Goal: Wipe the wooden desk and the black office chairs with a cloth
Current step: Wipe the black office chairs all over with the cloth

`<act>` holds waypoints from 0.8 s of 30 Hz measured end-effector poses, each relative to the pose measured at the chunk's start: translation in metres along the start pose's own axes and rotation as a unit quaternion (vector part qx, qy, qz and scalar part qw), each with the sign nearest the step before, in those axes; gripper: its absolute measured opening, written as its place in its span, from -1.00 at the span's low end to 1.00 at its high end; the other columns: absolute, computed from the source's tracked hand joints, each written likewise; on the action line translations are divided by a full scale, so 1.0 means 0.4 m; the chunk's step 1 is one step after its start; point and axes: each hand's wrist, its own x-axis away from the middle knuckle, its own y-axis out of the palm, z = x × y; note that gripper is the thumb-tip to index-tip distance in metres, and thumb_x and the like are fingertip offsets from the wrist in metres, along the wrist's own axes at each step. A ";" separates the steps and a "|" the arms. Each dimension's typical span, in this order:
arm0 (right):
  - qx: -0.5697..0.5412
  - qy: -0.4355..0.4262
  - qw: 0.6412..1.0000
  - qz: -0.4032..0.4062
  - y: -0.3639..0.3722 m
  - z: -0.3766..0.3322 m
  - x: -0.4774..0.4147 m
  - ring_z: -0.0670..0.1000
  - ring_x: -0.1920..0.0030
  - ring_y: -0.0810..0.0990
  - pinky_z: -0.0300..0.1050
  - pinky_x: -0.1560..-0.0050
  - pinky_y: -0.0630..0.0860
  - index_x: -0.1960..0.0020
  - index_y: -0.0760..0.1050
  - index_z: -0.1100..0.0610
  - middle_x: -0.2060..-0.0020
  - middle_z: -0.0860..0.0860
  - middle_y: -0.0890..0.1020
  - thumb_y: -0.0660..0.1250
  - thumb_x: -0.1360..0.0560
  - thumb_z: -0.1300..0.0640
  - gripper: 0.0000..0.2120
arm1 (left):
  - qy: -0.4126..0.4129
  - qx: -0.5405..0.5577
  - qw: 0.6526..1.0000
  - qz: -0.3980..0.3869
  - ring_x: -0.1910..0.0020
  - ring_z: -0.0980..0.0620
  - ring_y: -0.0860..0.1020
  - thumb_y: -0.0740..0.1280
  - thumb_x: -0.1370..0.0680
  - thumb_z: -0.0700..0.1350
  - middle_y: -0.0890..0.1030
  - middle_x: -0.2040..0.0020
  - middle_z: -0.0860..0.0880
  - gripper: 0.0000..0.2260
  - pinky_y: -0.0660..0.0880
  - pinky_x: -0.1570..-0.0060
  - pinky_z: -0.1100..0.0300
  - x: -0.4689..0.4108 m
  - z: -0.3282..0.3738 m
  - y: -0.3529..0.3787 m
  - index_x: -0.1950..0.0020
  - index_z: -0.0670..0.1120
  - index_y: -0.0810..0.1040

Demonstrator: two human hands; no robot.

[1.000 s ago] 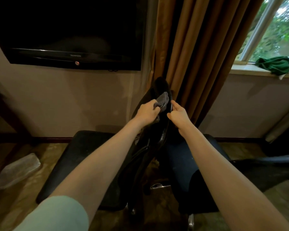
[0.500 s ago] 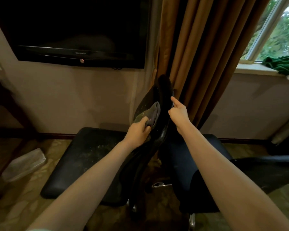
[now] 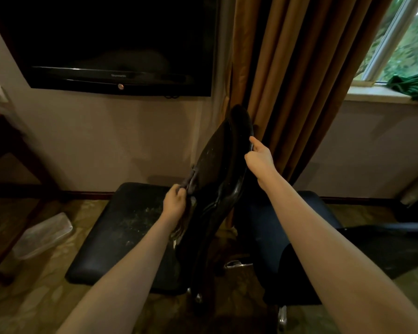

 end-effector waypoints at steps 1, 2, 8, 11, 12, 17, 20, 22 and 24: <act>0.018 -0.004 1.000 0.000 0.001 -0.003 -0.004 0.05 -0.13 0.55 -0.13 -0.03 0.55 -0.54 0.05 0.01 -0.46 0.06 0.26 0.09 -0.52 0.41 -0.34 | -0.023 0.031 0.999 0.017 -0.16 -0.14 0.47 0.06 -0.64 -0.13 0.51 -0.19 -0.17 -0.73 0.40 -0.15 0.05 -0.008 0.028 -0.005 -0.27 -0.16 0.43; 0.044 -0.010 0.999 0.001 0.004 -0.007 -0.008 -0.02 -0.06 0.54 -0.21 0.06 0.54 -0.54 0.04 0.01 -0.47 0.06 0.25 0.10 -0.52 0.40 -0.33 | -0.032 0.054 0.998 0.026 -0.24 -0.16 0.44 0.05 -0.64 -0.11 0.46 -0.29 -0.17 -0.67 0.37 -0.24 0.00 -0.013 0.057 -0.010 -0.37 -0.17 0.36; 0.206 -0.017 0.977 0.045 0.050 -0.030 -0.031 0.16 -0.24 0.49 0.11 -0.18 0.51 -0.54 0.04 0.03 -0.47 0.12 0.23 0.09 -0.50 0.31 -0.36 | 0.095 0.092 0.991 -0.028 0.07 -0.05 0.48 0.07 -0.62 -0.17 0.51 0.05 -0.09 -0.84 0.38 0.07 0.12 0.008 0.221 0.017 -0.07 -0.08 0.43; 0.277 -0.011 0.959 0.064 0.073 -0.023 -0.029 0.18 -0.35 0.37 0.15 -0.27 0.41 -0.53 0.05 0.04 -0.51 0.14 0.10 0.10 -0.56 0.23 -0.43 | 0.169 0.005 0.982 -0.082 0.15 0.00 0.43 0.10 -0.60 -0.23 0.45 0.18 -0.04 -0.91 0.31 0.12 0.14 0.027 0.226 0.090 0.05 -0.13 0.38; 0.294 -0.015 0.953 0.076 0.079 -0.013 -0.028 0.18 -0.39 0.32 0.16 -0.30 0.38 -0.53 0.05 0.04 -0.52 0.14 0.06 0.10 -0.57 0.20 -0.45 | 0.185 -0.018 0.978 -0.097 0.22 0.04 0.39 0.11 -0.60 -0.22 0.42 0.23 -0.01 -0.90 0.29 0.19 0.15 0.034 0.220 0.108 0.09 -0.13 0.35; 0.340 -0.032 0.934 0.105 0.088 0.001 -0.035 0.14 -0.48 0.16 0.15 -0.36 0.29 -0.53 0.04 0.07 -0.52 0.16 0.05 0.16 -0.55 0.18 -0.41 | 0.235 -0.102 0.962 -0.098 0.21 0.00 0.41 0.13 -0.61 -0.21 0.43 0.23 0.00 -0.90 0.29 0.20 0.15 0.000 0.204 0.126 0.10 -0.12 0.29; 0.373 -0.032 0.921 0.107 0.083 -0.006 -0.047 0.19 -0.44 0.24 0.17 -0.34 0.31 -0.53 0.03 0.07 -0.51 0.16 0.10 0.18 -0.52 0.19 -0.37 | 0.210 -0.181 0.955 -0.106 0.01 -0.17 0.50 0.13 -0.62 -0.19 0.53 -0.01 -0.21 -0.87 0.39 0.06 0.03 -0.056 0.185 0.127 -0.11 -0.23 0.33; 0.353 -0.025 0.930 0.101 0.073 -0.004 -0.051 0.17 -0.41 0.30 0.14 -0.31 0.35 -0.53 0.03 0.05 -0.51 0.13 0.11 0.16 -0.49 0.24 -0.35 | 0.156 -0.200 0.957 -0.143 -0.09 -0.23 0.50 0.12 -0.62 -0.18 0.52 -0.12 -0.27 -0.81 0.41 -0.02 0.00 -0.105 0.148 0.114 -0.20 -0.22 0.31; 0.295 -0.018 0.949 0.111 0.069 0.001 -0.058 0.12 -0.33 0.41 0.05 -0.23 0.44 -0.53 0.06 0.01 -0.49 0.06 0.20 0.16 -0.47 0.28 -0.33 | 0.103 -0.204 0.958 -0.175 -0.14 -0.24 0.48 0.12 -0.63 -0.16 0.50 -0.18 -0.27 -0.78 0.40 -0.07 0.00 -0.152 0.103 0.092 -0.25 -0.21 0.31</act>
